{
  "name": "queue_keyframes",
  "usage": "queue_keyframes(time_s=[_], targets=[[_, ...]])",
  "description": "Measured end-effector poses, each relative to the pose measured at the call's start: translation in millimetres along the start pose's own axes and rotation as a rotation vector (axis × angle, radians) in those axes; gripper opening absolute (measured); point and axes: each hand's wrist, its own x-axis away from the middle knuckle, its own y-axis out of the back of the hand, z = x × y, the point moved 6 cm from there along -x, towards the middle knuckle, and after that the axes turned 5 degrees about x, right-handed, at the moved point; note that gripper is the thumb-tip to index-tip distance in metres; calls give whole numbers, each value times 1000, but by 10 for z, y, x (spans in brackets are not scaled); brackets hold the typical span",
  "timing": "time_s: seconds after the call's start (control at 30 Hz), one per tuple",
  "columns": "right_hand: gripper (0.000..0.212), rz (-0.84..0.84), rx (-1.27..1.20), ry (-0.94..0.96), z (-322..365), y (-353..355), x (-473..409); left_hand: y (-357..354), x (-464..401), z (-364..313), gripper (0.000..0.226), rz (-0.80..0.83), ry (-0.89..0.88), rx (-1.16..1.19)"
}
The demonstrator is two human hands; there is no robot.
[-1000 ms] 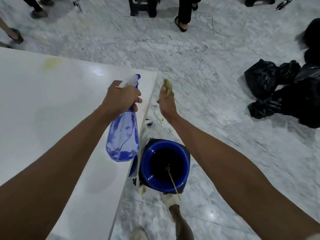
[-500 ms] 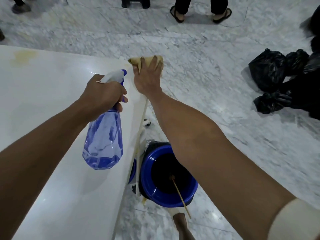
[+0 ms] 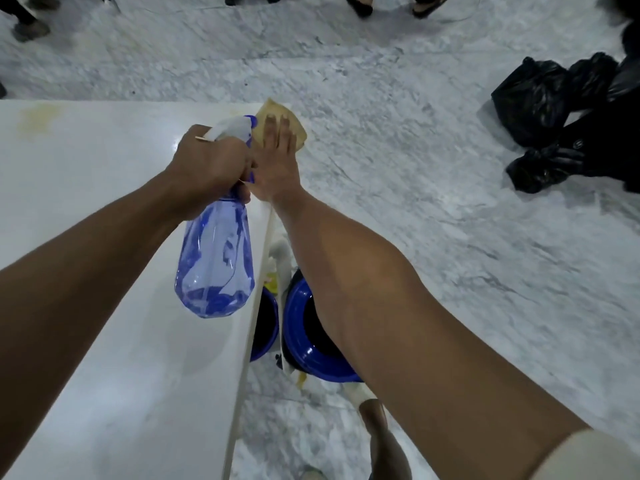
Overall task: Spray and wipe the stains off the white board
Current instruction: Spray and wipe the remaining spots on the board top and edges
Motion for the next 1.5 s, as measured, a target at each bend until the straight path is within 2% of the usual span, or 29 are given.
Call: queue_keyframes(time_s=[0.13, 0.3, 0.53, 0.83, 1.03, 1.37, 1.5], targets=[[66, -7, 7, 45, 82, -66, 192, -43, 109, 9, 28, 7, -5, 0], [68, -2, -23, 62, 127, -101, 417, -94, 290, 100, 22, 8, 4, -34], [57, -46, -88, 75, 298, -239, 880, -41, 625, 291, 27, -15, 13, -36], [48, -147, -55, 25, 633, -534, 1697, 143, 1350, 936, 18, -58, 63, -112], [42, -172, -54, 68, 876, -716, 2377, 230, 2028, 1345, 15, -72, 76, -121], [50, -114, -65, 105, 1261, -931, 3308, 395, 2931, 1882, 19, -78, 93, -50], [66, -107, -62, 134, 1394, -1055, 3659, 554, 3116, 2066, 19, -79, 129, -52]])
